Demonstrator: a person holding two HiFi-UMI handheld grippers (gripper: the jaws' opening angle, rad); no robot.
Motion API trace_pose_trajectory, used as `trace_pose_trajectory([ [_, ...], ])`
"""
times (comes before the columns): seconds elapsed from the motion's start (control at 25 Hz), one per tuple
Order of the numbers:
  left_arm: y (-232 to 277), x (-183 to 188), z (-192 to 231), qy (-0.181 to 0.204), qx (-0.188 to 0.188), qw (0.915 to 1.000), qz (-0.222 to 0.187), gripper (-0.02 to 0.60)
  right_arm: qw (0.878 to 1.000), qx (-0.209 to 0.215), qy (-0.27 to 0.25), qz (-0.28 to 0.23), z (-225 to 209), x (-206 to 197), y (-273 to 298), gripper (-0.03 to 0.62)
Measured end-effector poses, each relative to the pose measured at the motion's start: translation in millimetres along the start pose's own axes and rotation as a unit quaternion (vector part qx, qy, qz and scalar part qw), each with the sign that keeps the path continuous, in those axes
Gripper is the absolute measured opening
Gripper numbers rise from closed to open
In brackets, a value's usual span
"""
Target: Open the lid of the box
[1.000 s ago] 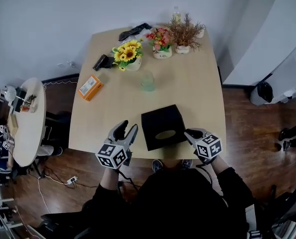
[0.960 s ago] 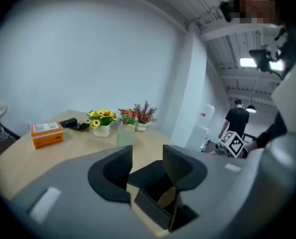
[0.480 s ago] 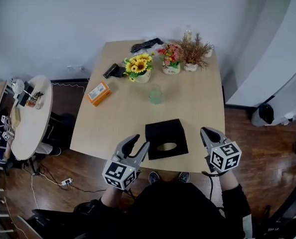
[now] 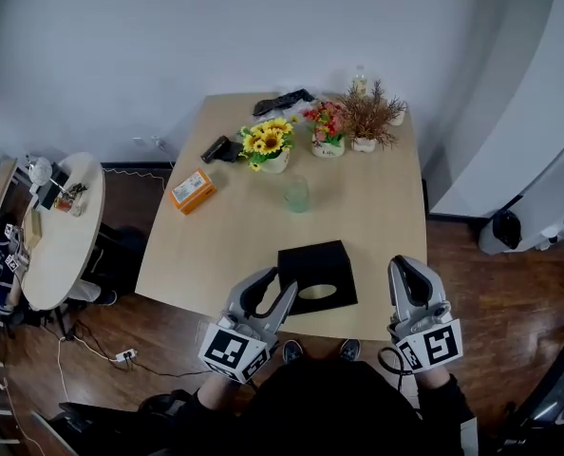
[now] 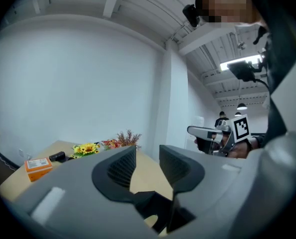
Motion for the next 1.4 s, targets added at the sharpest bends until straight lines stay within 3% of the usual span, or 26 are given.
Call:
trace_pose_trajectory([
  [0.16, -3, 0, -4, 0.014, 0.006, 0.9999, 0.000, 0.127, 1.000, -0.009, -0.015, -0.010, 4, 3, -7, 0.005],
  [0.48, -19, 21, -17, 0.090, 0.039, 0.9942, -0.045, 0.118, 0.998, -0.004, -0.067, -0.004, 14, 11, -8, 0.002],
  [0.96, -21, 10, -19, 0.063, 0.034, 0.9968, -0.034, 0.106, 0.997, 0.003, -0.075, 0.008, 20, 5, -10, 0.001],
  [1.4, -17, 11, -22, 0.067, 0.029, 0.9968, -0.033, 0.100, 0.998, 0.000, -0.070, 0.010, 16, 2, -13, 0.000],
])
Point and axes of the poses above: the fingertips, and each gripper's own axes: y forward along the fingers, z to its left, x out of its top, the point moved 4 cm from there along -y, backward along the fingers, and after that the axes turned 15 degrees about z, right-handed, at the moved point
